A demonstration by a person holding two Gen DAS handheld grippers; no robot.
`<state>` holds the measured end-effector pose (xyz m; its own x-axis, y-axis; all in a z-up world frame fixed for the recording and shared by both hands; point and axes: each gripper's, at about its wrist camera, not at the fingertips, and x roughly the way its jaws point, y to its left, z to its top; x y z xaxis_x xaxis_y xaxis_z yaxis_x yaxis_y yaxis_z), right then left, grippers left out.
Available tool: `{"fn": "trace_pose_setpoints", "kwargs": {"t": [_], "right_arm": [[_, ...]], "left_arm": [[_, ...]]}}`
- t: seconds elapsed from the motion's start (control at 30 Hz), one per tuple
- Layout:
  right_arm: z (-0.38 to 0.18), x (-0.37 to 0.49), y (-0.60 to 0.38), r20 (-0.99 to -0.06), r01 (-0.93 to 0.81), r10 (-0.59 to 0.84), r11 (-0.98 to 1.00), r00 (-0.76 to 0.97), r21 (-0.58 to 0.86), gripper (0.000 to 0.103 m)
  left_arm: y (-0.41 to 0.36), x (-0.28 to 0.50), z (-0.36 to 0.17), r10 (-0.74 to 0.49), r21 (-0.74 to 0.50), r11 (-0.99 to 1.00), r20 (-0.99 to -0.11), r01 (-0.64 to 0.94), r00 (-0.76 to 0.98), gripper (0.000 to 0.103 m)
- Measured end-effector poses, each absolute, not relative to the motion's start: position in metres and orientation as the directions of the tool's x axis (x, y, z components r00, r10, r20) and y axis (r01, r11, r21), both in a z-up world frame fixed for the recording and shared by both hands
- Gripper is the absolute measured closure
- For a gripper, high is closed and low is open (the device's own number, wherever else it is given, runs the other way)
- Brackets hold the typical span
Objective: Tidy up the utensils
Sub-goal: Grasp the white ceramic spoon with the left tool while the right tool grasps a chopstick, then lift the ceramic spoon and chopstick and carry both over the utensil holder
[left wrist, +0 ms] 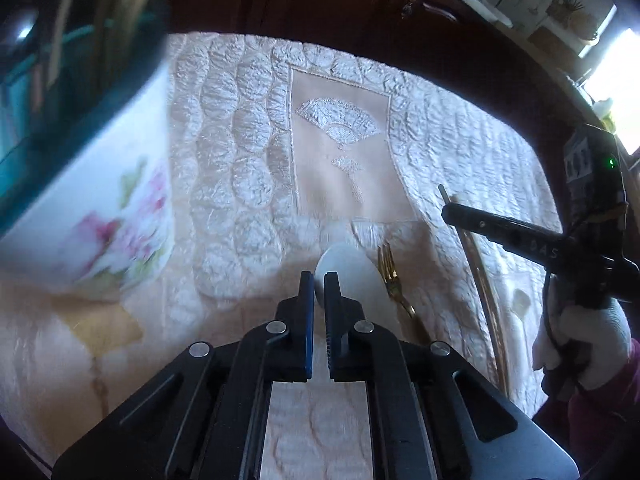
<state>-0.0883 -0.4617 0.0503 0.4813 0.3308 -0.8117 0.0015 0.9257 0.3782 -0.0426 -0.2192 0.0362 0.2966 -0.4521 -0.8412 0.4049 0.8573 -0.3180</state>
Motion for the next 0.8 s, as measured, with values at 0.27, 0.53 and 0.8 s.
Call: {"fn": "trace_pose_setpoints", "kwargs": {"t": [0.27, 0.53, 0.8], "right_arm": [[0.035, -0.108, -0.45, -0.86, -0.009, 0.287, 0.95, 0.421, 0.312, 0.098], [0.03, -0.102, -0.446, -0.893, -0.038, 0.248, 0.967, 0.377, 0.253, 0.091], [0.027, -0.097, -0.433, -0.89, -0.062, 0.241, 0.97, 0.387, 0.236, 0.093]], "left_arm": [[-0.202, -0.066, 0.024, -0.45, -0.331, 0.855, -0.855, 0.399, 0.256, 0.1], [-0.2, -0.073, 0.013, -0.427, -0.304, 0.85, -0.876, 0.431, 0.223, 0.093], [-0.215, -0.071, 0.004, -0.427, -0.293, 0.837, -0.877, 0.462, 0.219, 0.075]]}}
